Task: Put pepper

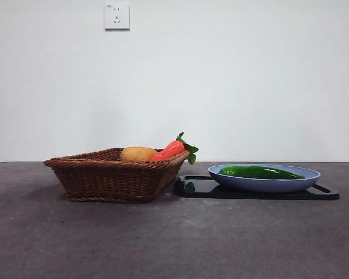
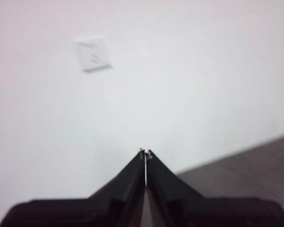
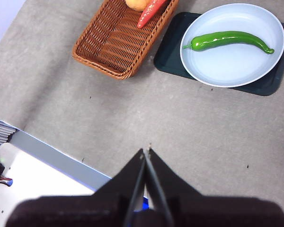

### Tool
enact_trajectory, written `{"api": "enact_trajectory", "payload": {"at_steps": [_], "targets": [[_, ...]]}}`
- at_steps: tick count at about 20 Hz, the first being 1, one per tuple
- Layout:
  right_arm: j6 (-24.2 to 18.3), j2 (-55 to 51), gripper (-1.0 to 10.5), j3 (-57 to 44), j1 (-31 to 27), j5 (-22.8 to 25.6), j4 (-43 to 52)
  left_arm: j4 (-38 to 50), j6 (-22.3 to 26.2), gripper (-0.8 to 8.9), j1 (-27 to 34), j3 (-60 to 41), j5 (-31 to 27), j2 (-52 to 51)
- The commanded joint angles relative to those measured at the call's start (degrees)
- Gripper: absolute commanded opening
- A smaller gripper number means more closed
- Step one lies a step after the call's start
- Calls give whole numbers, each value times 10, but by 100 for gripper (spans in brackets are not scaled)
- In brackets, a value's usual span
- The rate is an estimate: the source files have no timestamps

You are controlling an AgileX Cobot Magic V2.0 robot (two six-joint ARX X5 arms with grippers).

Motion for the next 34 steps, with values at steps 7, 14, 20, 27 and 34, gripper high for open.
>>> {"api": "enact_trajectory", "payload": {"at_steps": [7, 14, 20, 27, 34], "targets": [[-3, 3, 11, 11, 1, 1, -8, 238, -49, 8, 90, -434, 0, -257], [-3, 3, 11, 11, 1, 1, -8, 237, -107, 8, 111, -644, 1, -407], [-3, 3, 11, 11, 1, 1, -8, 230, -122, 8, 112, -719, 1, -454], [-3, 3, 11, 11, 1, 1, -8, 108, -122, 8, 112, -724, 1, -485], [-3, 3, 11, 11, 1, 1, -8, 93, -122, 8, 112, -724, 2, -485]]}}
